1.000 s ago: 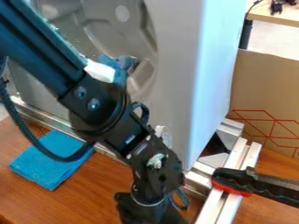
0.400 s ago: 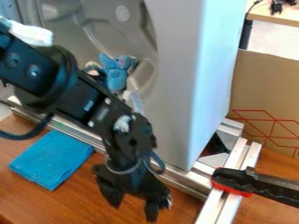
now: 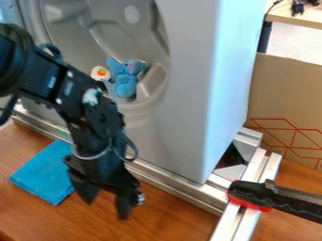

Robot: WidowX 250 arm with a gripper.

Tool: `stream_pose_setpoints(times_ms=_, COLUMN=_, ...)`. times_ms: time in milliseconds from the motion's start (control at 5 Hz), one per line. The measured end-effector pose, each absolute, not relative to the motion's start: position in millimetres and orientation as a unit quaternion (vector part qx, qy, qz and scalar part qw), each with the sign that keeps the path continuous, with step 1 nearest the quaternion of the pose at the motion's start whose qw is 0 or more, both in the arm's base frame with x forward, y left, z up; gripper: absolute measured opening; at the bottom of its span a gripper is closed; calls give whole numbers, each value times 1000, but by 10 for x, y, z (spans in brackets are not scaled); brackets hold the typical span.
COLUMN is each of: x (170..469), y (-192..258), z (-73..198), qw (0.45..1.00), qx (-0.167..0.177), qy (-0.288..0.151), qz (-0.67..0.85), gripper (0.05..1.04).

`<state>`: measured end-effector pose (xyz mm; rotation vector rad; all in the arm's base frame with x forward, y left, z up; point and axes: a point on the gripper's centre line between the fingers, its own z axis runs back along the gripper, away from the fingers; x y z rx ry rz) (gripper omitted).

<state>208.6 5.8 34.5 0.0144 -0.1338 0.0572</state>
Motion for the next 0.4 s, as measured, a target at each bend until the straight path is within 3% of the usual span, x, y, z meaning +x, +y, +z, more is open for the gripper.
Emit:
stream_pose_setpoints(times_ms=200, x=1997, y=488, z=556, qw=997, qx=35, qy=-73, qz=6, gripper=999)
stream_pose_setpoints(times_ms=400, x=1843, y=785, z=662, qw=997, qx=40, qy=-61, qz=2, gripper=999)
